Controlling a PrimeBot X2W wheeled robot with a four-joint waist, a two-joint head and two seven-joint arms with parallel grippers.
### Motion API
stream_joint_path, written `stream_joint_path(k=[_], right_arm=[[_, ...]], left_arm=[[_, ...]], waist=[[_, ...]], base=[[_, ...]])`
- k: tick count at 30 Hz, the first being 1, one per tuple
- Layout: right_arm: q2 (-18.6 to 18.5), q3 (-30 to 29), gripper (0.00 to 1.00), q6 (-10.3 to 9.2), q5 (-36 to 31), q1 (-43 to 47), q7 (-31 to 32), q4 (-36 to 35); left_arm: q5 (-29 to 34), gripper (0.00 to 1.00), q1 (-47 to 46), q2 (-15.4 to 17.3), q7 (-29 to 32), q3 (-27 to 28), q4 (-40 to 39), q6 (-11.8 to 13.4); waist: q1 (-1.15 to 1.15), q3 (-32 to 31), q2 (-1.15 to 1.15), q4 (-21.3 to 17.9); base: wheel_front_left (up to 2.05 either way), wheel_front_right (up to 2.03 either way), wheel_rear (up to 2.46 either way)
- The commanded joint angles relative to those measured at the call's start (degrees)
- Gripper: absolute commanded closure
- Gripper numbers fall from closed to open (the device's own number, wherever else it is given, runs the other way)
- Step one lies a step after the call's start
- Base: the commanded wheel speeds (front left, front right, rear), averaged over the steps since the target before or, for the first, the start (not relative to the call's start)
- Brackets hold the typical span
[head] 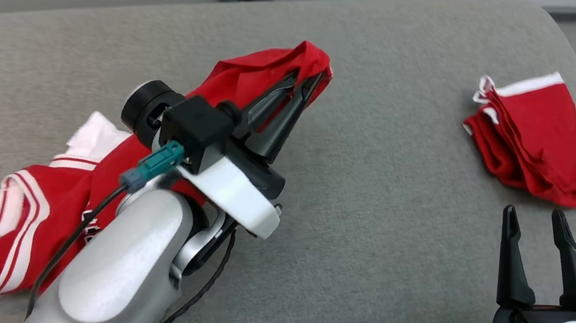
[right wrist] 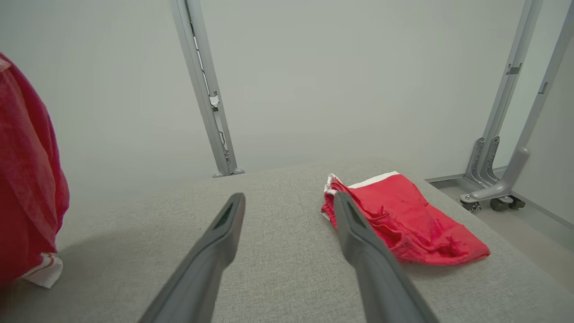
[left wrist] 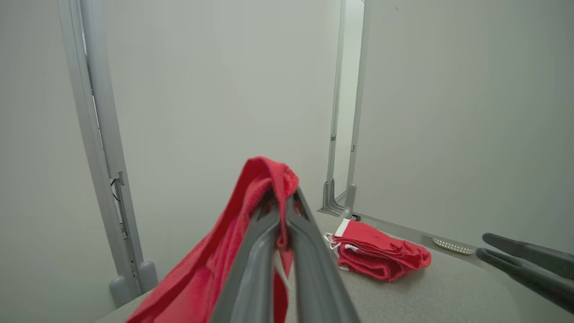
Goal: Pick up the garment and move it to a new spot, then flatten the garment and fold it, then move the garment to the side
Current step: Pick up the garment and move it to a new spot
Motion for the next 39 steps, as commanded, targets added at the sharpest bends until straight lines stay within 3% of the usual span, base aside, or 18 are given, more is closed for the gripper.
stream_joint_path(k=[1, 6, 7, 8, 9, 20, 30, 39], right_arm=[[0.11, 0.13, 0.00, 0.01, 0.52, -0.92, -0.78, 0.47], [0.22, 0.33, 0.00, 0.01, 1.44, -1.72, -2.68, 2.37], [0.26, 0.29, 0.00, 0.01, 1.50, -1.86, -2.93, 2.78], [0.28, 0.24, 0.00, 0.01, 1.47, -2.03, -3.21, 3.10], [0.28, 0.20, 0.00, 0.01, 1.50, -2.19, -3.45, 3.37], [0.25, -0.53, 0.00, 0.01, 0.01, -2.39, -3.12, 4.48], [-0.71, -0.89, 0.00, 0.01, -1.47, -0.34, -0.54, 3.38], [-1.26, -0.41, 0.00, 0.01, -1.69, 1.79, 1.28, 3.30]], left_arm=[[-0.57, 1.00, -1.23, 0.28, -0.51, 0.02, 1.49, 0.11], [-1.85, 1.00, -3.01, -0.09, -1.13, -0.44, 8.51, -0.02], [-1.90, 0.67, -3.09, -0.08, -1.28, -0.52, 9.66, -0.02], [-1.99, 0.15, -2.98, -0.12, -1.51, -0.42, 10.69, 0.23], [-1.97, 0.00, -2.83, -0.13, -1.97, -0.31, 11.50, 0.43], [-3.45, 0.00, 4.28, 1.93, -7.54, 4.14, 10.73, 5.09], [-5.63, 0.00, 14.96, 6.46, -9.63, 14.64, 5.10, 11.81], [-6.96, 0.00, 23.98, 9.57, -9.85, 20.56, 1.38, 13.78]], waist=[[0.00, 3.64, 0.00, -3.71], [0.00, 5.51, 0.00, -4.89], [0.00, 5.69, 0.00, -4.86], [0.00, 5.81, 0.00, -4.75], [0.00, 5.84, 0.00, -4.53], [0.00, 2.64, 0.00, 1.93], [0.00, -1.89, 0.00, 9.44], [0.00, -5.24, 0.00, 12.89]], base=[[0.00, 0.00, 0.00], [0.00, 0.00, 0.00], [0.00, 0.00, 0.00], [0.00, 0.00, 0.00], [0.00, 0.00, 0.00], [0.00, 0.00, 0.00], [0.00, 0.00, 0.00], [0.00, 0.00, 0.00]])
